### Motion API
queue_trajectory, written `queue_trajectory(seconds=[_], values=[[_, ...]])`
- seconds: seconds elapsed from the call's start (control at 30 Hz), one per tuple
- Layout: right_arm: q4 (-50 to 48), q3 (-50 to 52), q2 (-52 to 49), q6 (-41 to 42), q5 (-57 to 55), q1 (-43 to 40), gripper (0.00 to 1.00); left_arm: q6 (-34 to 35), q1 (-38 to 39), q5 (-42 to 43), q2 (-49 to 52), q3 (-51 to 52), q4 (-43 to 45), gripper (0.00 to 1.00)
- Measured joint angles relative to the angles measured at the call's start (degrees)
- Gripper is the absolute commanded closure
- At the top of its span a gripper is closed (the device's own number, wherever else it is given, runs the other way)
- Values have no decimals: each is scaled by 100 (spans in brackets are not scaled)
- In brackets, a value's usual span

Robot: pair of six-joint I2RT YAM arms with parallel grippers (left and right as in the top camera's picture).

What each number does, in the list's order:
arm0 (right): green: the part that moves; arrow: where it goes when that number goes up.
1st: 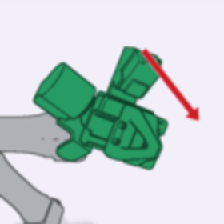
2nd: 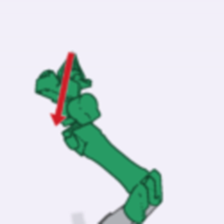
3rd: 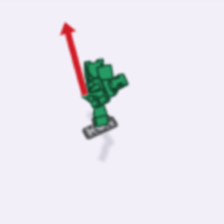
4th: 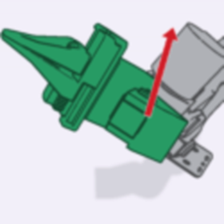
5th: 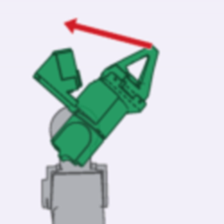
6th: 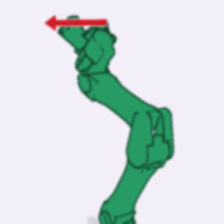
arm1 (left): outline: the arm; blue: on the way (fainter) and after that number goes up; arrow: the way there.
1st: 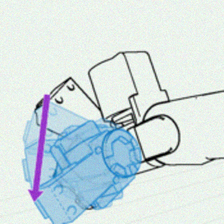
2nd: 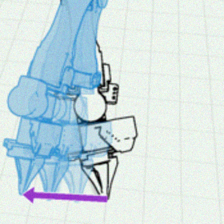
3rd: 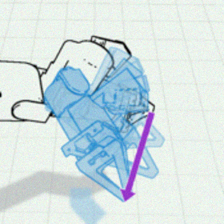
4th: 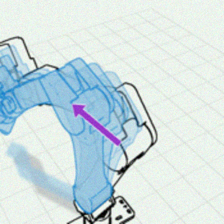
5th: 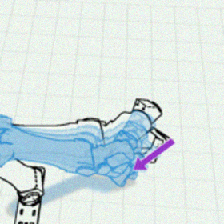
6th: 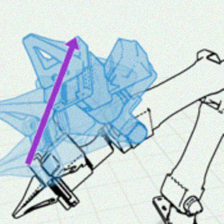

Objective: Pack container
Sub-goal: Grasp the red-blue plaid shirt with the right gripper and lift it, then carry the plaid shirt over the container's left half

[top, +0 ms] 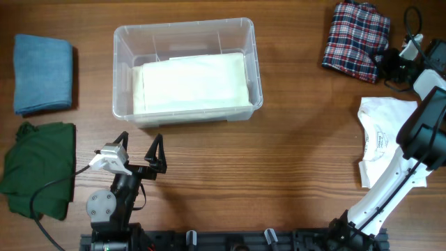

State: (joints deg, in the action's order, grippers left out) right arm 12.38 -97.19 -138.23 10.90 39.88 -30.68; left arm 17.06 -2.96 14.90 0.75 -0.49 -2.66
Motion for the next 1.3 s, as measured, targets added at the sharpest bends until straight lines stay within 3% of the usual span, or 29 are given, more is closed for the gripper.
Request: queue_trajectory(seconds=[0.3, 0.7, 1.03, 1.3], values=[[479, 103, 420, -2, 35, 7, 96, 0, 0, 0, 0, 0, -2, 0], [1082, 160, 2638, -68, -7, 269, 96, 0, 0, 0, 0, 0, -2, 0], [1655, 192, 3099, -199, 63, 1333, 96, 2, 0, 0, 0, 0, -2, 0], [1322, 219, 4437, -79, 337, 2850, 96, 0, 0, 0, 0, 0, 0, 0]])
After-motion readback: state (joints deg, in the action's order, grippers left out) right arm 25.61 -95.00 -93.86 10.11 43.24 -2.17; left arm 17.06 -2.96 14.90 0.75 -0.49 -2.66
